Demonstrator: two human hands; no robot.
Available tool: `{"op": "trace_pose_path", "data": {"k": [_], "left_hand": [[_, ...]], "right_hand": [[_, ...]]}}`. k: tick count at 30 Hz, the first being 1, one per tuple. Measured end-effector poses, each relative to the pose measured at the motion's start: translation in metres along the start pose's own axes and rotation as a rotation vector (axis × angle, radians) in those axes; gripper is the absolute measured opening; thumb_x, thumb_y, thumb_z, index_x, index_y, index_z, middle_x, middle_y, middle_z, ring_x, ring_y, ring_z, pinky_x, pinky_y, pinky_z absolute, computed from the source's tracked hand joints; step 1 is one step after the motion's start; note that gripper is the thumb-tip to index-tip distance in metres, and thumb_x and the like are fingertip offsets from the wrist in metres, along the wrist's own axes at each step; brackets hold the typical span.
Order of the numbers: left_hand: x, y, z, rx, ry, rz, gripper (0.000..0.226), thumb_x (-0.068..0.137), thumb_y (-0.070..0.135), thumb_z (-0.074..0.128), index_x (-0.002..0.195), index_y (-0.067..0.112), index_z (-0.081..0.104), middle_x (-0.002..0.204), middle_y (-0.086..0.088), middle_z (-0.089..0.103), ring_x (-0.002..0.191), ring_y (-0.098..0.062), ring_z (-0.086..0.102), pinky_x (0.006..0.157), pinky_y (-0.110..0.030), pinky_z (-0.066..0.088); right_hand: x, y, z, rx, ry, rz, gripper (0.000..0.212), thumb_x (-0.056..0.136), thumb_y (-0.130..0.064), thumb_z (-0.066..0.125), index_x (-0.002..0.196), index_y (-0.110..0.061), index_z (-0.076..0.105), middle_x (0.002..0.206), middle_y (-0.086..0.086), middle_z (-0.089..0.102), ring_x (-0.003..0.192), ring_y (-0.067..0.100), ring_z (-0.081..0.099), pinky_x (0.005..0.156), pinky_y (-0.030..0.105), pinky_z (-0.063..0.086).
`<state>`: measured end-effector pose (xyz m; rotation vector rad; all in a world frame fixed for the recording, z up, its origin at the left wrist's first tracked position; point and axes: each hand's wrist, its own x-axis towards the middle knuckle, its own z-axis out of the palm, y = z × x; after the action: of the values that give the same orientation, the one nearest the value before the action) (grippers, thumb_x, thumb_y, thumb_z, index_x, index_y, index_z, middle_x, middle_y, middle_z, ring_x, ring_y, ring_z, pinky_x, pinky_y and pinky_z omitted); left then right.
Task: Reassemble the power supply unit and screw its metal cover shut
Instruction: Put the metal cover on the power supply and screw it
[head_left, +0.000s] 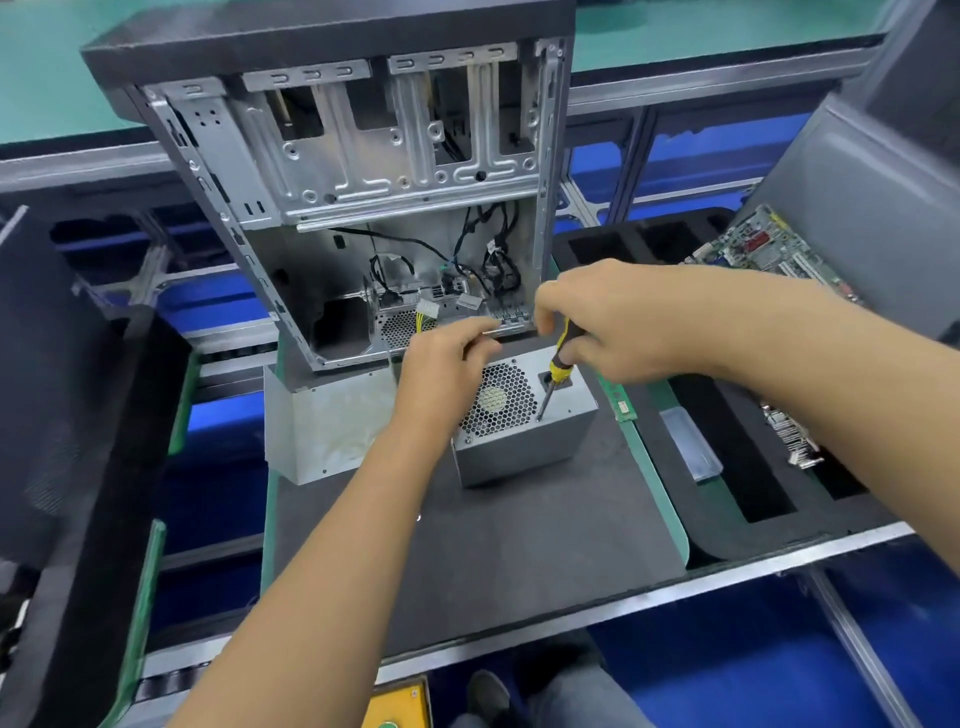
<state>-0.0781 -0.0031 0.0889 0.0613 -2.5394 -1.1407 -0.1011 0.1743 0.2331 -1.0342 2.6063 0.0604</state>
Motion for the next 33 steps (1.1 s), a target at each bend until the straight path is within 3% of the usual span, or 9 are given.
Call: {"op": "trace_pose_path", "data": {"k": [5, 8, 12, 18, 21, 24, 28, 31, 33], "left_hand": [[0.003, 0.000, 0.017, 0.106, 0.004, 0.079, 0.004, 0.085, 0.016, 0.075, 0.086, 0.014, 0.078, 0.079, 0.000, 0.076, 0.075, -0.024, 0.069, 0.082, -0.038, 0.051], [0.004, -0.003, 0.022, 0.104, -0.047, 0.020, 0.005, 0.086, 0.020, 0.074, 0.083, 0.018, 0.077, 0.077, 0.004, 0.075, 0.074, -0.021, 0.067, 0.088, -0.039, 0.047], [0.009, -0.003, 0.023, 0.099, -0.101, -0.034, 0.005, 0.088, 0.023, 0.073, 0.085, 0.021, 0.077, 0.077, 0.004, 0.074, 0.074, -0.016, 0.061, 0.068, -0.019, 0.030], [0.010, 0.000, 0.025, 0.117, -0.145, -0.071, 0.008, 0.088, 0.026, 0.073, 0.086, 0.019, 0.076, 0.075, 0.003, 0.071, 0.076, -0.021, 0.061, 0.080, -0.034, 0.045], [0.012, 0.003, 0.021, 0.134, -0.174, -0.039, 0.009, 0.085, 0.025, 0.076, 0.078, 0.019, 0.075, 0.052, 0.019, 0.051, 0.055, -0.003, 0.050, 0.066, -0.027, 0.031], [0.017, 0.007, 0.015, 0.204, -0.226, -0.045, 0.039, 0.083, 0.022, 0.074, 0.052, 0.034, 0.054, 0.038, 0.018, 0.035, 0.047, -0.002, 0.036, 0.057, -0.033, 0.023], [0.025, 0.018, 0.008, 0.330, -0.300, 0.069, 0.057, 0.080, 0.008, 0.066, 0.047, 0.032, 0.027, 0.044, 0.017, 0.026, 0.048, -0.016, 0.030, 0.062, -0.034, 0.023], [0.029, 0.018, 0.008, 0.409, -0.361, 0.065, 0.041, 0.084, 0.021, 0.071, 0.052, 0.023, 0.046, 0.049, 0.016, 0.031, 0.054, -0.020, 0.033, 0.063, -0.034, 0.025], [0.028, 0.012, 0.011, 0.365, -0.337, 0.035, 0.045, 0.086, 0.027, 0.072, 0.050, 0.032, 0.044, 0.045, 0.016, 0.034, 0.055, -0.018, 0.036, 0.057, -0.032, 0.025]], "right_hand": [[-0.002, 0.006, 0.002, -0.002, 0.050, 0.048, 0.015, 0.094, -0.040, 0.061, 0.091, -0.029, 0.051, 0.081, -0.009, 0.041, 0.071, 0.017, 0.049, 0.065, 0.037, 0.045], [-0.002, 0.004, 0.002, 0.011, 0.048, 0.053, 0.016, 0.094, -0.040, 0.060, 0.096, -0.026, 0.053, 0.088, -0.004, 0.046, 0.078, 0.022, 0.053, 0.072, 0.042, 0.051], [-0.002, 0.004, 0.001, 0.035, 0.048, 0.045, 0.014, 0.095, -0.038, 0.060, 0.098, -0.026, 0.052, 0.097, 0.001, 0.050, 0.086, 0.028, 0.055, 0.076, 0.047, 0.053], [-0.006, -0.001, 0.002, 0.069, 0.020, -0.003, 0.010, 0.095, -0.025, 0.053, 0.098, -0.027, 0.043, 0.102, -0.001, 0.048, 0.089, 0.026, 0.054, 0.079, 0.044, 0.050], [-0.006, -0.008, 0.002, 0.055, 0.022, -0.050, 0.011, 0.094, -0.016, 0.050, 0.099, -0.026, 0.046, 0.112, -0.002, 0.043, 0.092, 0.021, 0.050, 0.080, 0.038, 0.046], [-0.003, -0.015, 0.001, -0.038, 0.040, -0.057, 0.006, 0.098, -0.023, 0.053, 0.103, -0.022, 0.054, 0.112, 0.000, 0.047, 0.093, 0.024, 0.053, 0.079, 0.036, 0.045], [0.003, -0.019, 0.006, -0.269, 0.167, -0.078, 0.021, 0.103, -0.034, 0.043, 0.093, -0.017, 0.050, 0.102, 0.005, 0.055, 0.079, 0.028, 0.052, 0.068, 0.034, 0.040], [-0.001, -0.013, 0.005, -0.064, 0.096, -0.065, 0.016, 0.099, -0.034, 0.048, 0.102, -0.018, 0.050, 0.107, 0.002, 0.050, 0.086, 0.027, 0.052, 0.073, 0.038, 0.043], [-0.005, -0.011, 0.004, 0.049, 0.039, -0.085, 0.012, 0.095, -0.025, 0.052, 0.107, -0.023, 0.053, 0.107, -0.003, 0.045, 0.096, 0.025, 0.053, 0.081, 0.040, 0.046]]}}
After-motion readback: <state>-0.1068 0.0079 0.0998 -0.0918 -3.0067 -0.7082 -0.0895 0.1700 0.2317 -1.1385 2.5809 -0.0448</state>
